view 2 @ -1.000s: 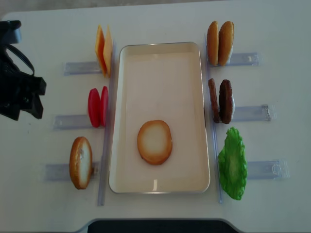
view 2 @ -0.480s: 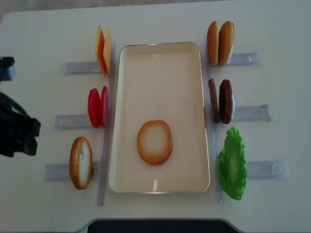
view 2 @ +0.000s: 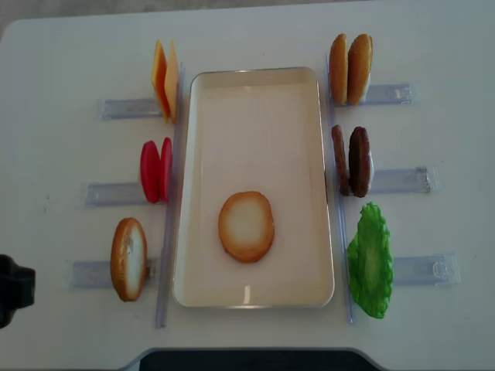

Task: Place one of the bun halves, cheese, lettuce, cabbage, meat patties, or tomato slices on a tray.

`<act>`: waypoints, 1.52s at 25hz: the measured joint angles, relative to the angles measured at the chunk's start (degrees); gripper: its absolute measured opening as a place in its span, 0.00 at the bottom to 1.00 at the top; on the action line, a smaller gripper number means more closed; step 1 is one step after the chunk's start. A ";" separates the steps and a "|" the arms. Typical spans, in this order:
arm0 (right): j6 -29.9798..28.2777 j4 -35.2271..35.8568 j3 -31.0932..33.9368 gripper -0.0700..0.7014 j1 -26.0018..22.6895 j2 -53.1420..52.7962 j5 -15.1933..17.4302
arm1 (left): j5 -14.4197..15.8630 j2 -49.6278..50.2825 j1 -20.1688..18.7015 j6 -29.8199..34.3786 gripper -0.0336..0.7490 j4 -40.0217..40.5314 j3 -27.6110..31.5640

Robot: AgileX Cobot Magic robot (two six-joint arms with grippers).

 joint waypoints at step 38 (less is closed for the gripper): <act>0.00 0.00 0.00 0.46 0.00 0.00 0.00 | -2.89 -34.54 -0.03 0.94 0.39 -0.09 6.82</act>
